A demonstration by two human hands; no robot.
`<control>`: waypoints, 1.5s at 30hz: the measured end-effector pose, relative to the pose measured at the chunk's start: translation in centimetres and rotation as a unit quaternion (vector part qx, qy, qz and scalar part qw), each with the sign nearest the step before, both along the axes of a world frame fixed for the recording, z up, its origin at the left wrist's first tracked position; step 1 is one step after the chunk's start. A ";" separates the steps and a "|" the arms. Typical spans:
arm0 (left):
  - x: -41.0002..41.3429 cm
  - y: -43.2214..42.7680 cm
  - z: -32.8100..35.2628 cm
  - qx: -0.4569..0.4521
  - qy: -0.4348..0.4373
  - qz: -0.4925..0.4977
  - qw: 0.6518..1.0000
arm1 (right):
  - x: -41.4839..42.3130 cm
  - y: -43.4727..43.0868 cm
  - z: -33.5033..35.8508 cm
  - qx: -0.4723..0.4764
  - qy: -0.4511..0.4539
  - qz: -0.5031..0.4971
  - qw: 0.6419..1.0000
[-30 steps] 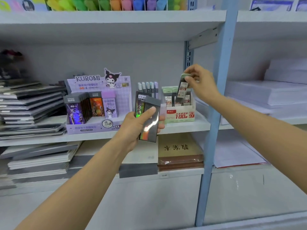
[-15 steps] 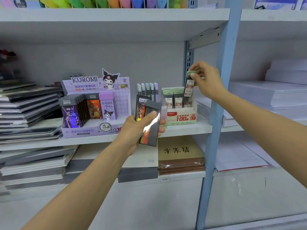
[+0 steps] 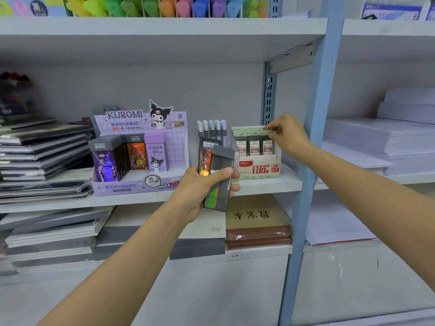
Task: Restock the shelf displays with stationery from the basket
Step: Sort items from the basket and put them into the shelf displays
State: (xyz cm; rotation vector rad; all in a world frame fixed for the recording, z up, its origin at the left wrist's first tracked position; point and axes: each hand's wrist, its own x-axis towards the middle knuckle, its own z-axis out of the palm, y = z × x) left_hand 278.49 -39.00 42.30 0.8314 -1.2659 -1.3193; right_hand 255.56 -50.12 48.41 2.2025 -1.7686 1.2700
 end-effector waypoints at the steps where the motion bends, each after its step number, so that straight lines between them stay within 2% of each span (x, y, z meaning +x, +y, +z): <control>1: 0.0 0.1 0.0 0.004 0.003 0.001 1.000 | 0.2 0.1 0.0 0.019 0.005 -0.001 1.000; 2: 0.0 0.2 0.0 0.008 0.007 0.004 1.000 | 0.4 0.4 0.1 0.028 0.008 0.000 1.000; 4: 0.0 0.3 0.0 0.010 0.008 0.013 1.000 | 1.1 1.4 0.5 -0.018 0.004 0.010 1.000; 6: 0.1 0.4 0.1 0.008 -0.001 0.023 1.000 | 2.3 3.3 0.6 -0.056 -0.045 0.082 0.994; 8: -0.1 0.4 0.2 0.000 0.002 0.029 1.000 | 3.9 5.6 0.3 0.032 -0.121 0.228 0.966; 10: -0.2 0.7 0.1 -0.009 0.008 0.041 0.999 | 5.2 7.1 -0.5 0.142 -0.145 0.322 0.925; 13: 0.1 0.9 0.0 -0.021 0.002 0.042 0.999 | 6.1 7.4 -1.3 0.163 -0.146 0.345 0.913; 18: 2.0 1.5 0.0 0.039 -0.014 -0.023 0.999 | 6.1 7.4 -1.1 0.185 -0.283 0.349 0.874; 22: 2.7 2.4 0.0 0.034 0.008 -0.006 0.999 | 7.6 8.4 -0.9 0.222 -0.289 0.400 0.841; 26: 3.2 3.3 0.2 0.025 -0.032 0.103 0.994 | 10.0 9.0 -0.7 0.205 -0.278 0.388 0.855; 28: 4.0 3.5 0.1 0.019 -0.021 0.147 0.989 | 11.0 9.0 -0.6 0.216 -0.272 0.382 0.857; 32: 6.3 4.0 0.2 0.020 -0.014 0.181 0.983 | 13.1 9.0 -0.3 0.237 -0.259 0.376 0.857; 37: 10.3 4.4 -0.1 0.008 0.085 0.217 0.972 | 15.9 7.9 1.6 0.111 -0.269 0.350 0.890; 40: 13.4 4.5 -0.9 -0.045 0.051 0.266 0.962 | 18.2 6.8 2.7 0.040 -0.268 0.346 0.898; 45: 16.9 4.6 -2.0 -0.071 0.001 0.298 0.952 | 22.6 5.0 3.1 0.017 -0.164 0.304 0.938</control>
